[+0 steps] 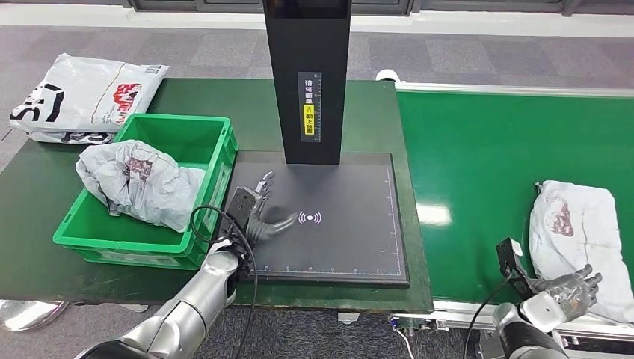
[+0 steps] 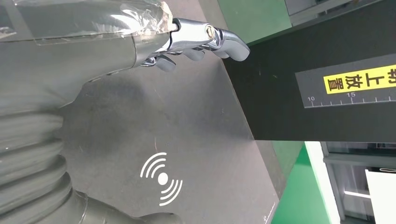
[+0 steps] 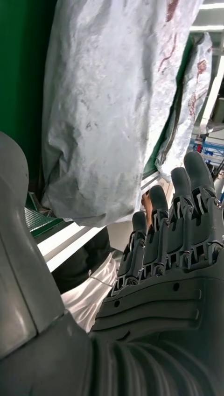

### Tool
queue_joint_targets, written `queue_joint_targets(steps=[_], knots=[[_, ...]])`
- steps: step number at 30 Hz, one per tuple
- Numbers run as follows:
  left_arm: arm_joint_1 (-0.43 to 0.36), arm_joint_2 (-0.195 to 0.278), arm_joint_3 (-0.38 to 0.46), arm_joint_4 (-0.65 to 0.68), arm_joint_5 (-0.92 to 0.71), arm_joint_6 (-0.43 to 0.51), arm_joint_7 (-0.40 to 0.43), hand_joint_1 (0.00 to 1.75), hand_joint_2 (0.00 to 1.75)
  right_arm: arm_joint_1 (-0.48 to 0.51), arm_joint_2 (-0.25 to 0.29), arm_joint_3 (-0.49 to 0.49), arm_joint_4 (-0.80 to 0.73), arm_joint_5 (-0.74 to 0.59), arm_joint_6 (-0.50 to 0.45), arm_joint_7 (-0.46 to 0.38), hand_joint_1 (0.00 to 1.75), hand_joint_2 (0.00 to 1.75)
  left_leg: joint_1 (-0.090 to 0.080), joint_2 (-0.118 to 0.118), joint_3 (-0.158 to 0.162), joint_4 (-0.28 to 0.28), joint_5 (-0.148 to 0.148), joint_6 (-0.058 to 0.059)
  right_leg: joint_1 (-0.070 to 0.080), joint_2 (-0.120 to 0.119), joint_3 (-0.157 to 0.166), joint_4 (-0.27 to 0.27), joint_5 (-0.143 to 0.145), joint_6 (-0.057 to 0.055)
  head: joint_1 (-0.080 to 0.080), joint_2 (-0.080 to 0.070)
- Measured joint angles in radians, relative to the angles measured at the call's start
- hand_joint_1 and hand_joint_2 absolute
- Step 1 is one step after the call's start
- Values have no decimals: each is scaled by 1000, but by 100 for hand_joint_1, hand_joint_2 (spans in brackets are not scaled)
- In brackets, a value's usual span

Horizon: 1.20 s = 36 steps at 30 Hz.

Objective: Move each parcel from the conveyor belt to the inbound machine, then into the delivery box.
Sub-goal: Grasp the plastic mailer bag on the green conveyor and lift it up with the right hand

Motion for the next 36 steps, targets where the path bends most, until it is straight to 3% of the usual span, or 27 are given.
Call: queue_joint_targets(steps=[22, 23, 26, 27, 31, 36], knots=[[0, 7, 0, -6, 0, 2, 7, 0, 175, -17, -7, 19, 39, 0, 46, 34, 0, 175, 0, 0, 0, 0, 0, 0, 0, 0, 0, 0, 0, 0, 0, 0], [0, 8, 0, -6, 0, 2, 9, 0, 175, -18, -7, 24, 40, 0, 53, 40, 26, 175, 0, 0, 0, 0, 0, 0, 0, 0, 0, 0, 0, 0, 0, 0], [1, 9, 0, -8, 0, 3, 13, 0, 175, -22, -7, 39, 40, 0, 79, 62, 157, 175, 0, 0, 0, 0, 0, 0, 0, 0, 0, 0, 0, 0, 0, 0], [1, 10, 0, -8, 0, 2, 14, 0, 175, -23, -7, 43, 40, 0, 90, 67, 175, 175, 0, 0, 0, 0, 0, 0, 0, 0, 0, 0, 0, 0, 0, 0], [1, 14, 1, -9, 1, -3, 15, 0, 175, -29, -6, 57, 40, -1, 142, 71, 175, 175, 0, 0, 0, 0, 0, 0, 0, 0, 0, 0, 0, 0, 0, 0], [4, 16, 3, -10, 2, -6, 14, 0, 175, -41, -2, 66, 40, 0, 140, 67, 175, 175, 0, -1, 0, 0, 0, 0, 0, 0, 0, 0, 0, 0, 0, 0]])
